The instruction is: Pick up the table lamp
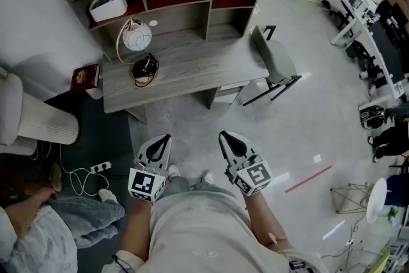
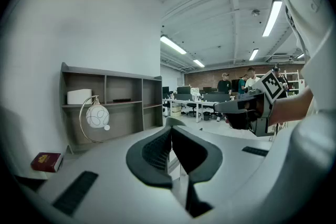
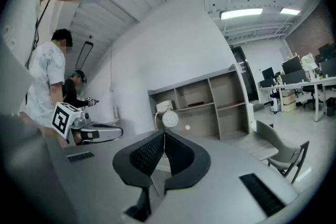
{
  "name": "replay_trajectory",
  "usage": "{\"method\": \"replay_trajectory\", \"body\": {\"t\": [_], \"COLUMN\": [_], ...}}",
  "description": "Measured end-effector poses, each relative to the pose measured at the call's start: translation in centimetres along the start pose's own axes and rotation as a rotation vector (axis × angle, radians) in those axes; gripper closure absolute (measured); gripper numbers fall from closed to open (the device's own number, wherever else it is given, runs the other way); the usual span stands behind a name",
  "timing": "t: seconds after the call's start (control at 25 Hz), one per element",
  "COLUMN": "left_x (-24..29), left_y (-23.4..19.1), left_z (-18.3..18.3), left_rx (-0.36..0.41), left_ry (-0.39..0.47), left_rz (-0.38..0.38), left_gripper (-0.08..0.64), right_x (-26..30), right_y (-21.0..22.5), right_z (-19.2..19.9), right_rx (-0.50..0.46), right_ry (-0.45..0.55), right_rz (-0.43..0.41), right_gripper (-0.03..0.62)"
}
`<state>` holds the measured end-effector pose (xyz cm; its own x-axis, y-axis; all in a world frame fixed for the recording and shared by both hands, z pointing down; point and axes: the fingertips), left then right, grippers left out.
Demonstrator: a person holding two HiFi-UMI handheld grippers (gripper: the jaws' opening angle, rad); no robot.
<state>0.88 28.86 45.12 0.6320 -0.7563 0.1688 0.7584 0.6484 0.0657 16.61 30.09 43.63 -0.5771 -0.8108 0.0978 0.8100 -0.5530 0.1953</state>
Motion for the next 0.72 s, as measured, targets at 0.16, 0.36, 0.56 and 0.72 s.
{"method": "replay_trajectory", "body": {"t": [0.16,0.36,0.56,0.72], "left_x": [-0.9,-1.5,-2.6,-3.2], "left_y": [-0.9,-3.0,-6.1,-9.2], "left_z": [0.5,0.7,1.3,1.9], "left_rx": [-0.012,-0.011,-0.014,-0.034], "left_ry": [-0.007,-0.001,-0.005,0.013], "left_rz": [0.012,0.033,0.037,0.049], "left_gripper": [0.543,0.543,0.543,0.543], "right_x": [1.2,3.1,5.8,8.5], "right_y": [-1.5,-2.8,-4.5,-5.3], "right_z": [0.1,0.3,-0.1,0.1], "right_rx": [0.003,0.007,0.025,0.046], "right_ry": [-0.019,-0.029,-0.007,-0.004], "right_rz": [-0.007,0.011,0.021,0.044], "right_gripper": [0.558,0.558,0.557,0.557]}}
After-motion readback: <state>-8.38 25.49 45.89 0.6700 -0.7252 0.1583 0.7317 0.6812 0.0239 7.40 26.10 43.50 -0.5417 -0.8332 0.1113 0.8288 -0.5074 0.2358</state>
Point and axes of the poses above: the fingertips, and each gripper's own axes: x forward along the fingers, y to its right, z out of its underside, and after that the axes turned 4 degrees about -z, right-handed
